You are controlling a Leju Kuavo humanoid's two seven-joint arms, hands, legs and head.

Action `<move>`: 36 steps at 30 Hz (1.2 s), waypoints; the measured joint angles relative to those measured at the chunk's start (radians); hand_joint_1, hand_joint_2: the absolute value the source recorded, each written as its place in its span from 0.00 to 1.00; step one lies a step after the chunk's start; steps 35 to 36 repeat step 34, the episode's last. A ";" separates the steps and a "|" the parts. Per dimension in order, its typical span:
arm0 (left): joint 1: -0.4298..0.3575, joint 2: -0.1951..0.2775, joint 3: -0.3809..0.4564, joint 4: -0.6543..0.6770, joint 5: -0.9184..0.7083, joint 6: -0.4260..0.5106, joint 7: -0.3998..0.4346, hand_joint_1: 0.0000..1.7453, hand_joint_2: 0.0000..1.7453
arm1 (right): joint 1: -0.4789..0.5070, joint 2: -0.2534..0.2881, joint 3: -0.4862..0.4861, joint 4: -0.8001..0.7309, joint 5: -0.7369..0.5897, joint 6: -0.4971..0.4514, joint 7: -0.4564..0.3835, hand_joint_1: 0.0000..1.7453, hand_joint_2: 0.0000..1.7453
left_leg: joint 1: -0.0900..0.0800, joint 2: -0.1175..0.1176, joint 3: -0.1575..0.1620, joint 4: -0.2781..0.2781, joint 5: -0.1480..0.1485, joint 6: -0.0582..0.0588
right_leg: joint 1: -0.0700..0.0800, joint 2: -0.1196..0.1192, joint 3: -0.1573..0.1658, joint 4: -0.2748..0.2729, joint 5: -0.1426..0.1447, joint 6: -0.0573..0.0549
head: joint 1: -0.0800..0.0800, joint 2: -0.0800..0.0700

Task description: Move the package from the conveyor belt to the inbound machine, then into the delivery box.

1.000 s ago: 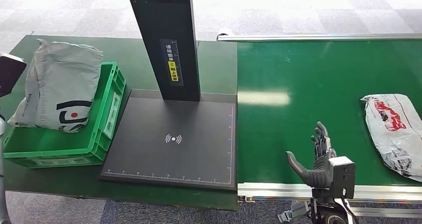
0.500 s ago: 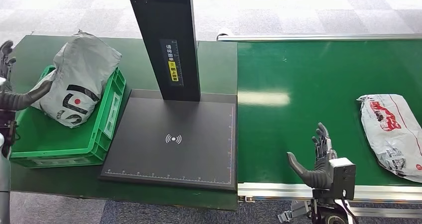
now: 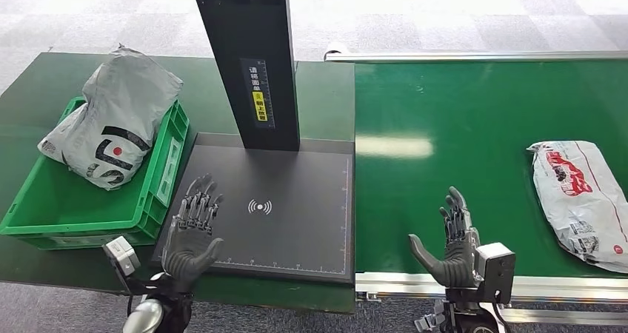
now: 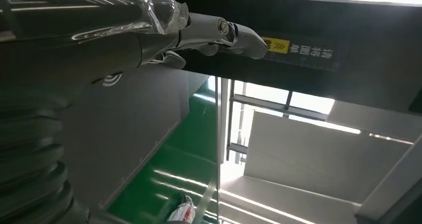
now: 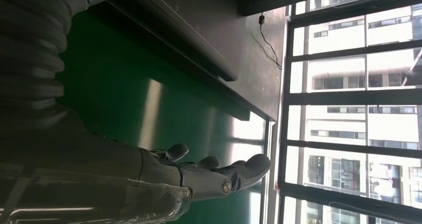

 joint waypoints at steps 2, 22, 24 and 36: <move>0.014 -0.021 -0.015 0.004 0.011 0.001 0.009 0.00 1.00 | 0.003 0.002 0.006 0.000 -0.002 0.000 -0.003 0.00 1.00 | 0.001 0.000 0.000 0.000 0.000 0.000 | 0.000 0.000 0.000 0.000 0.000 0.000 | 0.000 0.000; 0.044 -0.075 -0.043 0.006 0.034 -0.024 0.035 0.00 1.00 | 0.013 0.006 0.017 0.000 -0.034 0.014 -0.016 0.00 1.00 | 0.001 0.000 0.001 0.000 0.000 0.000 | 0.001 0.000 0.001 0.000 0.000 0.000 | 0.000 0.000; 0.048 -0.077 -0.043 0.008 0.029 -0.038 0.042 0.00 1.00 | 0.017 0.007 0.017 0.000 -0.049 0.024 -0.024 0.00 1.00 | 0.001 0.000 0.001 0.000 0.000 0.000 | 0.001 0.000 0.001 0.000 0.000 0.000 | 0.000 0.000; 0.048 -0.078 -0.011 0.035 0.050 -0.088 0.081 0.00 1.00 | 0.036 0.010 0.013 0.006 -0.057 0.038 -0.032 0.00 1.00 | 0.001 0.000 0.001 0.000 0.000 0.000 | 0.001 0.000 0.001 0.000 0.000 0.000 | 0.000 0.000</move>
